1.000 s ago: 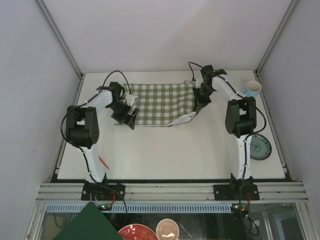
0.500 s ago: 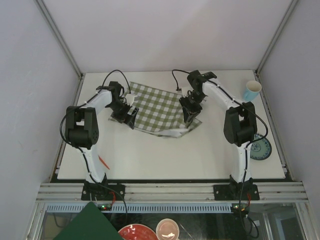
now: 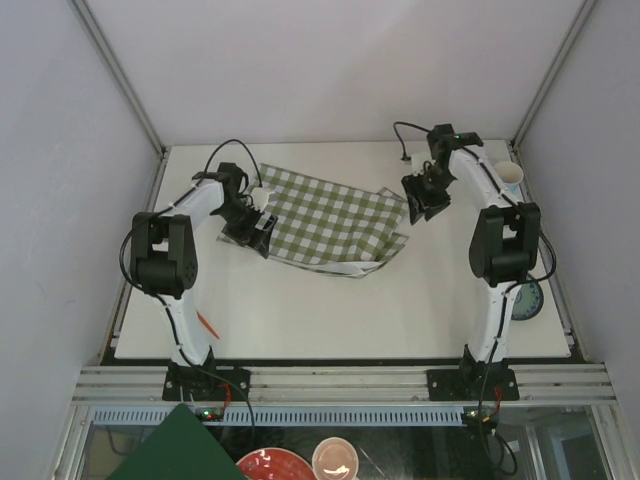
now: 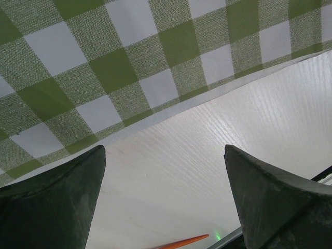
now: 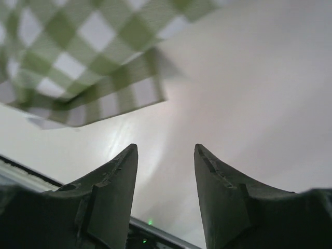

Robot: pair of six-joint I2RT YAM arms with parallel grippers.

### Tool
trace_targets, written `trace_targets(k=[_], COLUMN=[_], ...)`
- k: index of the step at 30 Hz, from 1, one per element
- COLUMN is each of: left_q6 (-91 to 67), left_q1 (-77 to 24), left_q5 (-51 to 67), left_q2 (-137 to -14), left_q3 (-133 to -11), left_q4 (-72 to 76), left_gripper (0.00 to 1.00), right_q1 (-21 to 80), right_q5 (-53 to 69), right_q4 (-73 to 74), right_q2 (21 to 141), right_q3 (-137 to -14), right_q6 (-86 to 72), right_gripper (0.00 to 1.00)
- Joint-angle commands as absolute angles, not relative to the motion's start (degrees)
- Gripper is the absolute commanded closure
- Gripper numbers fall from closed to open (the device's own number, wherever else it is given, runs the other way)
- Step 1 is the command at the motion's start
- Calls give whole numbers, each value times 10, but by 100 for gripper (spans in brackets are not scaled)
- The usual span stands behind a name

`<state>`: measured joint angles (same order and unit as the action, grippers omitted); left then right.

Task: Set the dinner table for one person
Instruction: Flatten out the napkin at the center of the board.

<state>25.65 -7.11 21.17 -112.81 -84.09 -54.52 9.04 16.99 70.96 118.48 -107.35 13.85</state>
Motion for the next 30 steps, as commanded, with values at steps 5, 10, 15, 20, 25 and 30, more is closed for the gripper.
trace_targets(k=[5,10,15,20,25,30], left_q6=[273,275,272,268,270,272], left_q1=[-70,-70,-69,-69,-69,-70], left_q5=[231,233,210,218,214,216], left_q2=[-1091,-1088,-1089,-1095,-1097,-1096], left_q3=[-832,-819,-819,-831,-828,-819], left_q4=[-546,-538,-527,-526,-525,-523], left_gripper=[0,0,0,0,0,0], right_q1=[24,27,35,33,24,25], right_q5=[139,166,162,172,203,211], right_q4=[697,720,719,700,699,702], right_q2=[1302,1382,1423,1432,1450,1463], right_q3=[-1208,-1312,-1363,-1387,-1420,-1417], right_q6=[198,202,207,175,149,142], right_gripper=[53,54,54,53,51,50])
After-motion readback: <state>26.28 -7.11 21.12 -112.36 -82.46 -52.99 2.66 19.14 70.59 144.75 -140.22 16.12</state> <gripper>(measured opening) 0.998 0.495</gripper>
